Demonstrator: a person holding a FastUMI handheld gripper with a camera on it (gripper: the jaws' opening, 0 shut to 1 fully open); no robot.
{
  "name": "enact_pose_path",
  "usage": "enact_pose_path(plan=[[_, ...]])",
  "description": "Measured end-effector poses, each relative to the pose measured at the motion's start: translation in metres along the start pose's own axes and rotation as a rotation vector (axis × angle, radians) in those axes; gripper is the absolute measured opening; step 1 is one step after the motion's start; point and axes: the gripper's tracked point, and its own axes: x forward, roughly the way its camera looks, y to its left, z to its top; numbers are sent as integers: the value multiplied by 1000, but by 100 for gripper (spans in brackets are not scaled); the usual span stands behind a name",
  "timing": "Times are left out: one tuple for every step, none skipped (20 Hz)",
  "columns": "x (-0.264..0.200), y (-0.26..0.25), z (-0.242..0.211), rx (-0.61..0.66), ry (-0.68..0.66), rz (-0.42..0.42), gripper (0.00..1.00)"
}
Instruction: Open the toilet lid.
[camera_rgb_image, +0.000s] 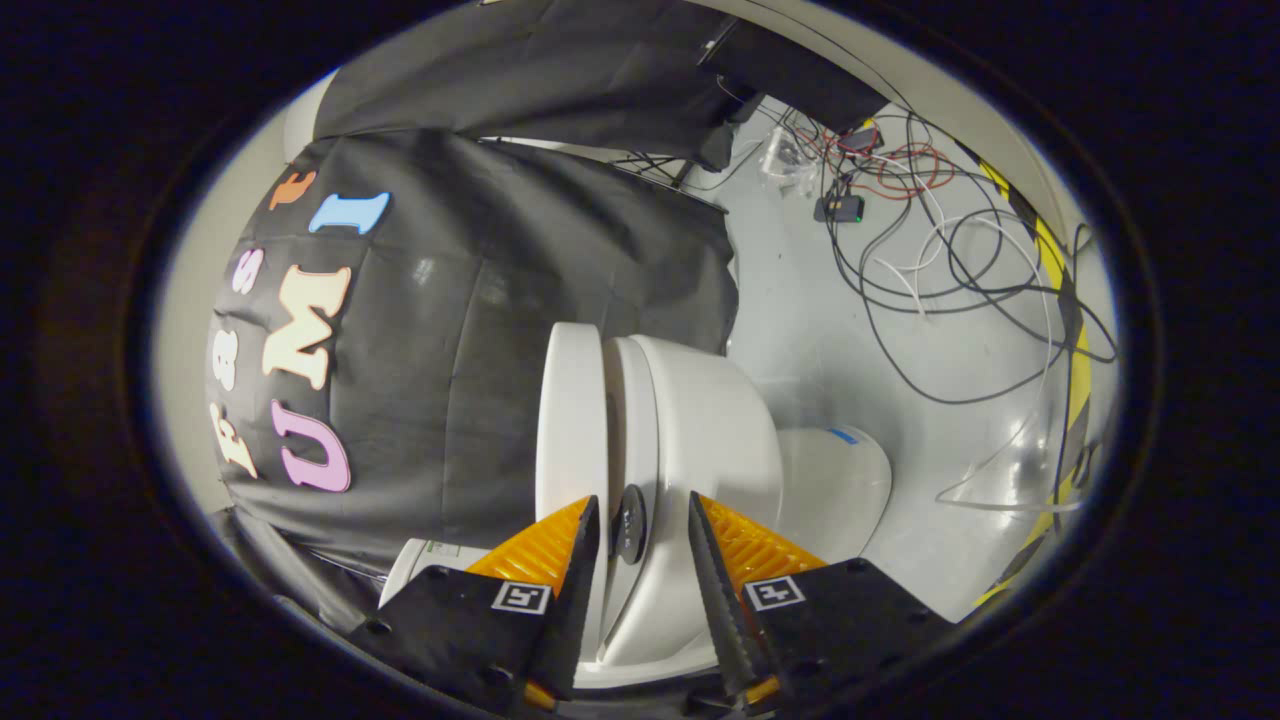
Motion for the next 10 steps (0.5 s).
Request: enact_pose_path(plan=[[3, -4, -6, -1, 24, -18, 56], [6, -6, -11, -4, 44, -23, 55], [7, 2, -11, 21, 44, 12, 55], [8, 0, -14, 25, 48, 1, 48], [8, 2, -12, 41, 39, 9, 42], [10, 10, -9, 74, 38, 55, 42], [17, 12, -13, 74, 41, 64, 27], [12, 12, -13, 74, 40, 66, 13], [12, 11, -14, 79, 49, 65, 11], [11, 12, -14, 82, 54, 64, 11]])
